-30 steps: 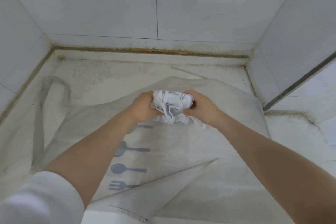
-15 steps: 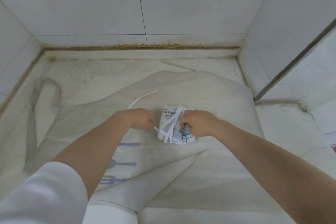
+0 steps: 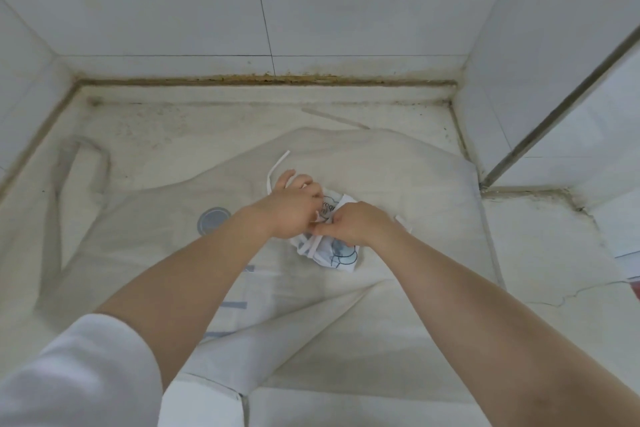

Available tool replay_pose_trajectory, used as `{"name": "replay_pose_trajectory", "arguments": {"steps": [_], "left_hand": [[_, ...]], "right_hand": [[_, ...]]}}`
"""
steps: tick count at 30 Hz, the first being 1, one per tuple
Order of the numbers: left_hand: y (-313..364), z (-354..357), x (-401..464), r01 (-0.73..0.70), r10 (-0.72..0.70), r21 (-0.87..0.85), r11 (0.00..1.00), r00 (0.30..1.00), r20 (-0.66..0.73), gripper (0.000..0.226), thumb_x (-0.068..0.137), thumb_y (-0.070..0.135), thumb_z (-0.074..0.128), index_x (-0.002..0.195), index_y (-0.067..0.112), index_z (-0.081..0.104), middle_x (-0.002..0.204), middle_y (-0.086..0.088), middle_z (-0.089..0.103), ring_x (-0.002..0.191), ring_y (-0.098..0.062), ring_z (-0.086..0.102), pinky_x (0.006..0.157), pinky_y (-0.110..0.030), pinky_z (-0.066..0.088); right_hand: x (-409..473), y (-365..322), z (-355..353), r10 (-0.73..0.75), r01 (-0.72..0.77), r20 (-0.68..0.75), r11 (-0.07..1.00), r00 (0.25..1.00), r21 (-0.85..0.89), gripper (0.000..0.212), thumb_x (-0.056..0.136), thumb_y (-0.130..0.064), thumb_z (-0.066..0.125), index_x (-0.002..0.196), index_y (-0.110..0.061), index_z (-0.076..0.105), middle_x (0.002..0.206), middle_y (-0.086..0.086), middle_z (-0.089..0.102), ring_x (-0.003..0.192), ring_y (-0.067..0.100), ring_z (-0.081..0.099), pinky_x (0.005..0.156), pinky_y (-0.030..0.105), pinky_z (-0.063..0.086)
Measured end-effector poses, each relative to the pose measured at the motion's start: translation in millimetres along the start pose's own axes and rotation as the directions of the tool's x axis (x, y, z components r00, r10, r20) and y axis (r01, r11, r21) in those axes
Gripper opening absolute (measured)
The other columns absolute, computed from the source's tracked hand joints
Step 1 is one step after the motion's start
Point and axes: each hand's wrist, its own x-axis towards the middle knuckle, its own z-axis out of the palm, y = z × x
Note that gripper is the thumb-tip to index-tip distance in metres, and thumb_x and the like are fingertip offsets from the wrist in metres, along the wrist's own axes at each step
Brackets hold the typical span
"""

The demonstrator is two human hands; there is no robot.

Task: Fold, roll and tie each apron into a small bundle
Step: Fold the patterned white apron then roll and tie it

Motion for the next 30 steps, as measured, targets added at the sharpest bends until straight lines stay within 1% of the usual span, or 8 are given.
{"name": "replay_pose_trajectory", "arguments": {"steps": [5,9,11,14,17,20,23,30], "left_hand": [[-3.4,0.4,0.7,0.025,-0.002,-0.146,0.989,0.988,0.154,0.030,0.094,0.011,0.041,0.116,0.019,0.059,0.121,0.000,0.049,0.121,-0.021,0.035,0.105,-0.035,0.020],[6.3,-10.6,4.5,-0.048,0.037,0.140,0.989,0.996,0.081,0.029,0.088,0.002,0.041,0.105,0.016,0.059,0.111,-0.001,0.052,0.111,-0.022,0.042,0.095,-0.034,0.025],[9.7,-16.2,3.4,-0.099,0.124,0.237,0.966,0.988,-0.091,0.026,0.083,0.001,0.047,0.096,0.017,0.062,0.099,0.001,0.056,0.102,-0.020,0.047,0.092,-0.034,0.025],[11.2,-4.5,8.5,-0.156,0.296,0.284,0.946,0.770,-0.566,0.029,0.058,0.010,0.061,0.083,0.022,0.066,0.071,0.007,0.060,0.080,-0.019,0.058,0.084,-0.032,0.025],[29.2,8.3,11.0,-0.076,0.046,-0.002,0.997,0.625,-0.780,0.056,0.064,0.011,0.052,0.120,0.020,0.049,0.107,0.001,0.058,0.105,-0.021,0.046,0.090,-0.036,0.027],[41.9,22.9,4.2,-0.127,-0.231,-0.390,0.912,0.627,-0.744,0.044,0.069,0.014,0.041,0.113,0.016,0.039,0.117,-0.011,0.043,0.102,-0.024,0.037,0.087,-0.039,0.034],[40.2,49.0,-0.4,-0.044,-0.390,-0.543,0.838,0.647,-0.655,0.041,0.069,0.016,0.036,0.110,0.014,0.037,0.114,-0.023,0.047,0.105,-0.026,0.036,0.090,-0.046,0.040],[44.0,56.2,8.6,-0.009,-0.067,-0.109,0.994,0.738,-0.672,0.036,0.070,0.015,0.039,0.103,0.017,0.054,0.098,-0.002,0.057,0.090,-0.024,0.056,0.085,-0.030,0.029]], "right_hand": [[3.8,-5.4,5.5,0.050,-0.053,-0.067,0.998,0.996,-0.038,0.065,0.072,-0.085,0.038,0.062,-0.023,0.055,0.065,-0.005,0.054,0.073,0.014,0.055,0.061,0.026,0.036],[2.5,-10.0,6.4,0.066,-0.071,-0.089,0.996,0.994,-0.049,0.066,0.085,-0.073,0.030,0.085,-0.018,0.066,0.076,-0.002,0.059,0.080,0.017,0.056,0.068,0.028,0.038],[0.9,-11.7,8.9,0.061,-0.071,-0.126,0.995,0.990,-0.075,0.061,0.091,-0.064,0.027,0.090,-0.017,0.065,0.078,-0.001,0.058,0.081,0.019,0.056,0.068,0.028,0.036],[1.0,-7.3,7.4,0.048,-0.065,-0.180,0.994,0.983,-0.088,0.042,0.099,-0.040,0.032,0.102,-0.012,0.063,0.099,0.006,0.065,0.093,0.024,0.059,0.070,0.029,0.037],[3.5,-1.8,8.4,0.125,-0.102,-0.164,0.984,0.978,0.145,0.025,0.092,-0.017,0.043,0.073,-0.013,0.058,0.096,0.009,0.068,0.086,0.025,0.058,0.072,0.030,0.041],[2.3,4.6,9.2,0.220,-0.106,-0.097,0.753,0.971,0.649,0.033,0.090,-0.020,0.040,0.065,-0.014,0.060,0.071,0.008,0.068,0.078,0.024,0.063,0.072,0.027,0.048],[-11.6,9.8,0.8,0.220,-0.109,0.000,0.485,0.976,0.867,0.040,0.096,-0.021,0.033,0.069,-0.009,0.060,0.062,0.008,0.061,0.045,0.009,0.054,0.040,0.014,0.037],[-12.5,26.3,-3.7,0.203,-0.197,0.157,0.190,0.966,0.962,0.049,0.094,-0.031,0.023,0.074,-0.007,0.061,0.072,0.011,0.065,0.052,0.017,0.043,0.047,0.026,0.021]]}}
